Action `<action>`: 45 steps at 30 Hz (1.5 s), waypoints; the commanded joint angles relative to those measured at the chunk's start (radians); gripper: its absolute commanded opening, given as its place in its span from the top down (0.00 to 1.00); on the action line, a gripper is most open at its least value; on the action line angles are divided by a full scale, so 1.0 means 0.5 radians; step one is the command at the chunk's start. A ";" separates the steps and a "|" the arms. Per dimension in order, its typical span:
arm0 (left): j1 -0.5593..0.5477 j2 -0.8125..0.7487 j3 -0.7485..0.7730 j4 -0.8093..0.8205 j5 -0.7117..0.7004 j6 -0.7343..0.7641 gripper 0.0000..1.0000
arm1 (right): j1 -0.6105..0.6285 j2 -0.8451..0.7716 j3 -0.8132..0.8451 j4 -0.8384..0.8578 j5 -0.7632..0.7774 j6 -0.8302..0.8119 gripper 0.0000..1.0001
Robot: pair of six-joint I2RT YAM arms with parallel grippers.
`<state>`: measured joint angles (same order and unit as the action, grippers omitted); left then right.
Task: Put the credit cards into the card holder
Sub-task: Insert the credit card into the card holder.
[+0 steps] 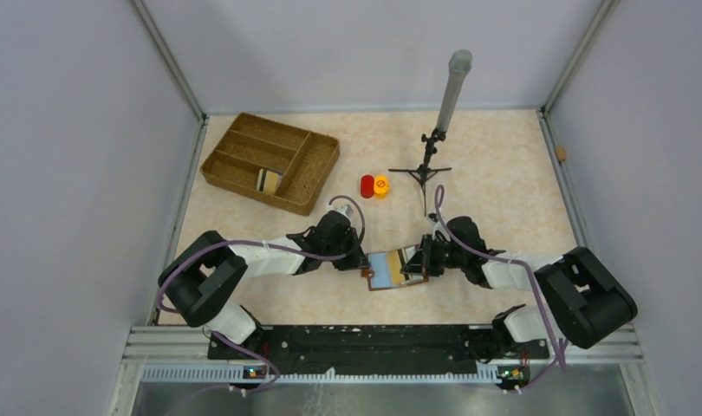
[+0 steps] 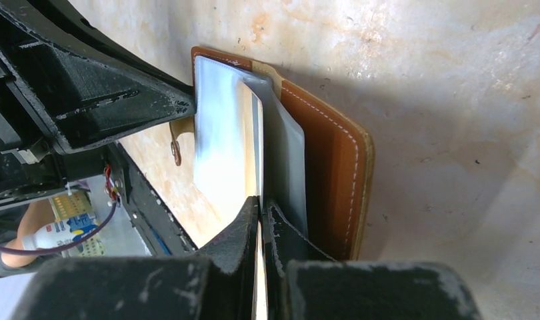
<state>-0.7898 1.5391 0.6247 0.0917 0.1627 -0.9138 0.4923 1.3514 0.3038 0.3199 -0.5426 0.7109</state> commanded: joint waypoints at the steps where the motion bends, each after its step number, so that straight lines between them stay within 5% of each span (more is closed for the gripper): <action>1: -0.030 0.036 0.009 0.034 0.026 0.006 0.83 | -0.012 0.051 -0.045 0.039 0.148 -0.029 1.00; 23: -0.060 0.051 -0.011 0.062 -0.002 -0.095 0.92 | 0.236 0.118 0.000 -0.078 0.312 0.181 0.99; 34: -0.059 0.046 -0.018 0.030 -0.051 -0.099 1.00 | 0.252 -0.207 0.217 -0.705 0.605 -0.056 0.68; 45: -0.061 0.063 -0.003 0.043 -0.034 -0.090 1.00 | 0.284 -0.291 0.335 -0.951 0.732 -0.270 0.51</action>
<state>-0.8165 1.5539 0.6247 0.1070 0.1452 -0.9661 0.6151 1.2213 0.4381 -0.0776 -0.2367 0.6453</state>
